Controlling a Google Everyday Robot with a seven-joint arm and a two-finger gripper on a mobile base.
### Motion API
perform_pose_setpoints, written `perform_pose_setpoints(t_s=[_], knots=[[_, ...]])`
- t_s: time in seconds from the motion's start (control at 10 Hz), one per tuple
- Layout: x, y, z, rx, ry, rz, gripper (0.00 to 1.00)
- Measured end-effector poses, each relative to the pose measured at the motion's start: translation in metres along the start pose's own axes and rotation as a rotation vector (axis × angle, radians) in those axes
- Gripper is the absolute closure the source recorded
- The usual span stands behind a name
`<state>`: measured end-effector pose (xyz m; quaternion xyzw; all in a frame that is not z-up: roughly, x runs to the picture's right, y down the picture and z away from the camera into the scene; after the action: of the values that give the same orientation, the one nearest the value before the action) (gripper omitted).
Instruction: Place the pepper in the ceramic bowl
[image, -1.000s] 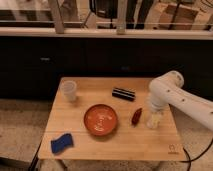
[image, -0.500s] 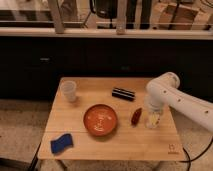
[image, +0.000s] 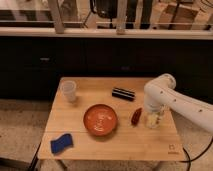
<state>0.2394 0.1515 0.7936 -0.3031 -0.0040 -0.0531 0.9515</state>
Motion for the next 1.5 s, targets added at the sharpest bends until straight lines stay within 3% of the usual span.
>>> perform_pose_setpoints(t_s=[0.7,1.5], knots=[[-0.002,-0.009,0.027,-0.018,0.007,-0.049,0.20],[-0.003,-0.018,0.038,-0.015,0.001,-0.083,0.20]])
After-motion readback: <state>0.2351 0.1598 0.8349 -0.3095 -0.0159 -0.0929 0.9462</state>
